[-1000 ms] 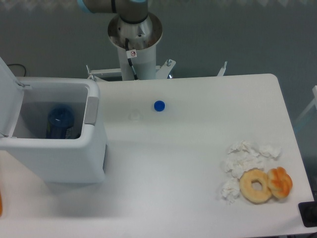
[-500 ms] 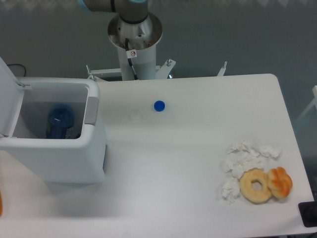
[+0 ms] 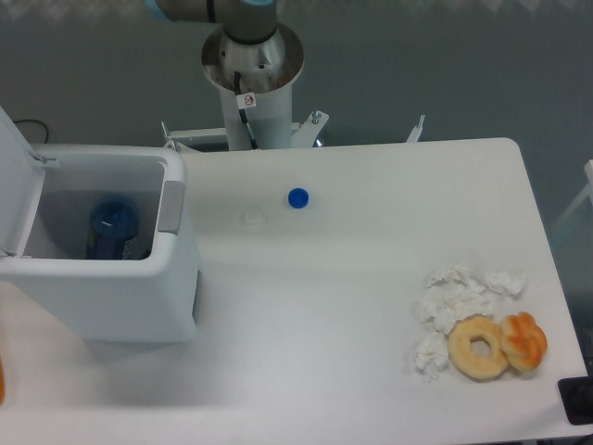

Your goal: Close the trash can

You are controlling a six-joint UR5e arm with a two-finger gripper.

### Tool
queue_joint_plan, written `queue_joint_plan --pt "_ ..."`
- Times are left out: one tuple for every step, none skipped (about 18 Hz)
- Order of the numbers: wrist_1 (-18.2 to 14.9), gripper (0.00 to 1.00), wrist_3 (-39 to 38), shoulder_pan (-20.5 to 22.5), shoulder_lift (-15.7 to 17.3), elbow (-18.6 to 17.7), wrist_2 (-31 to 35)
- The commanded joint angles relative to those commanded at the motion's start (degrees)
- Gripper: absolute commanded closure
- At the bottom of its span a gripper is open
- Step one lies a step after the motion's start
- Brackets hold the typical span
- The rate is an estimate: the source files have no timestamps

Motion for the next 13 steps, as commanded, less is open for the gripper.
queue_joint_plan --pt "0.1 0.00 0.1 0.0 -0.2 0.0 0.1" --pt "0.1 0.00 0.1 0.0 -0.2 0.1 0.2" --pt "0.2 0.00 0.1 0.0 -0.2 0.3 0.2" --pt "0.2 0.00 0.1 0.0 -0.3 0.4 0.2" --pt "0.1 0.00 0.1 0.0 -0.3 0.4 0.2" --pt "0.1 0.00 0.1 0.1 -0.4 0.4 0.4" --pt "0.1 0.00 0.1 0.1 -0.4 0.4 1.4" --pt "0.1 0.00 0.3 0.1 -0.4 0.4 2.5" --pt "0.2 0.00 0.3 0.2 -0.4 0.4 3.6" --pt "0.2 0.00 0.5 0.1 -0.4 0.4 4.5" --pt "0.1 0.00 1.3 0.3 -0.4 0.2 5.4" --pt "0.1 0.00 2.1 0.4 -0.4 0.1 6.1" --pt "0.1 0.00 2.5 0.5 -0.4 0.1 6.6"
